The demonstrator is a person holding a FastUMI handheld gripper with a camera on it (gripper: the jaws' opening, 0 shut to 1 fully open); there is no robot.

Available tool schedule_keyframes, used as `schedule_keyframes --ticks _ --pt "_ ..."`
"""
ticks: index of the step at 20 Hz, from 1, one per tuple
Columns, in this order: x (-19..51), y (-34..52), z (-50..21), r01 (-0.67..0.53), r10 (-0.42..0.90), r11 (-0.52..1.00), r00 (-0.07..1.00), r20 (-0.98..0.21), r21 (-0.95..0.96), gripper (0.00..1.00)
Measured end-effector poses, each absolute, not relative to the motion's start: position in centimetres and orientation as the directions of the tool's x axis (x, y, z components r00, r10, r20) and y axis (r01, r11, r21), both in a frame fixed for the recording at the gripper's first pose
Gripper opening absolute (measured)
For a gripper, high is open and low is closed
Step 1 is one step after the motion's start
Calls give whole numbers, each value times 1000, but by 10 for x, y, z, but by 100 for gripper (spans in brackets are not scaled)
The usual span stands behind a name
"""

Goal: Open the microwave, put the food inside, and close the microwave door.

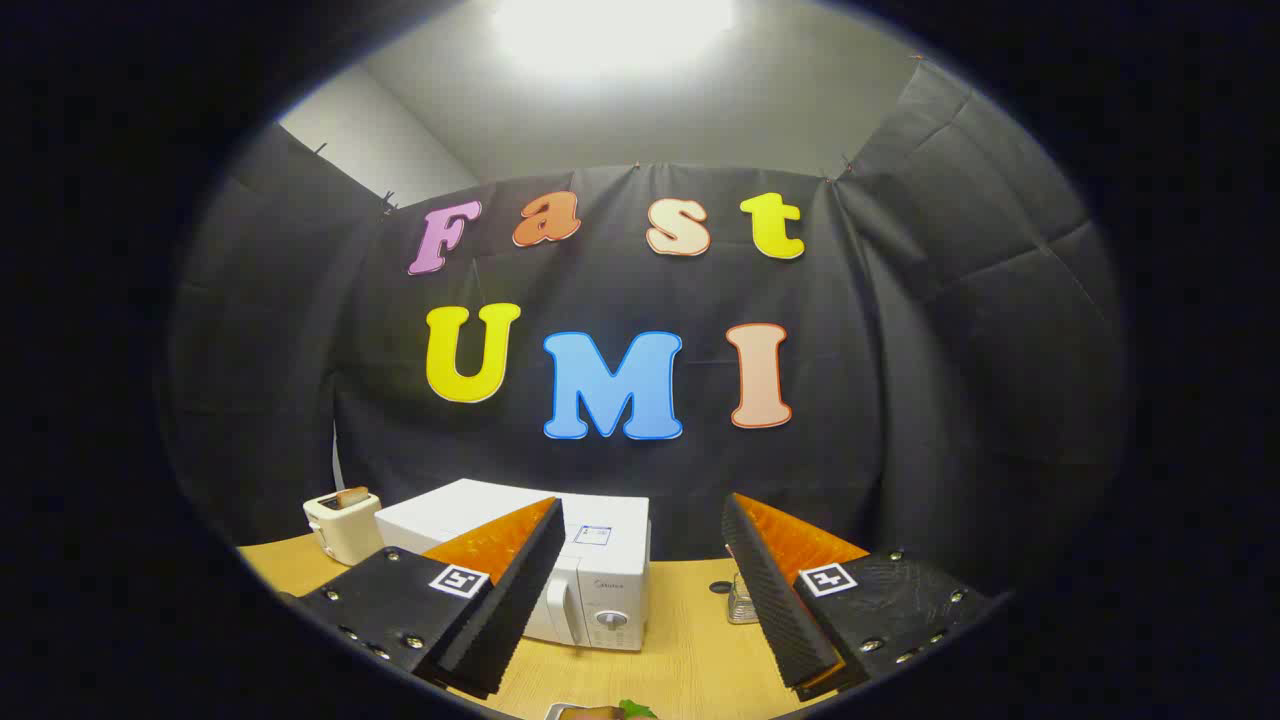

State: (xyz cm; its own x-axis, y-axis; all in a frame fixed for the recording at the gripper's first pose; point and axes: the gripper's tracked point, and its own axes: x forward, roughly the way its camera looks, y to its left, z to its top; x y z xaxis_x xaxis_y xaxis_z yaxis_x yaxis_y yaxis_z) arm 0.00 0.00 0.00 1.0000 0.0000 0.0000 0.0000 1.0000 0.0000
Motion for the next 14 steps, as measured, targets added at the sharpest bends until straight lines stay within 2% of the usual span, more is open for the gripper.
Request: schedule_keyframes --ticks 8,14 --pt "9 15 -21 -41 42 999 998 -51 5 97" --pt "12 10 -26 -24 25 1000 999 -37 20 97"
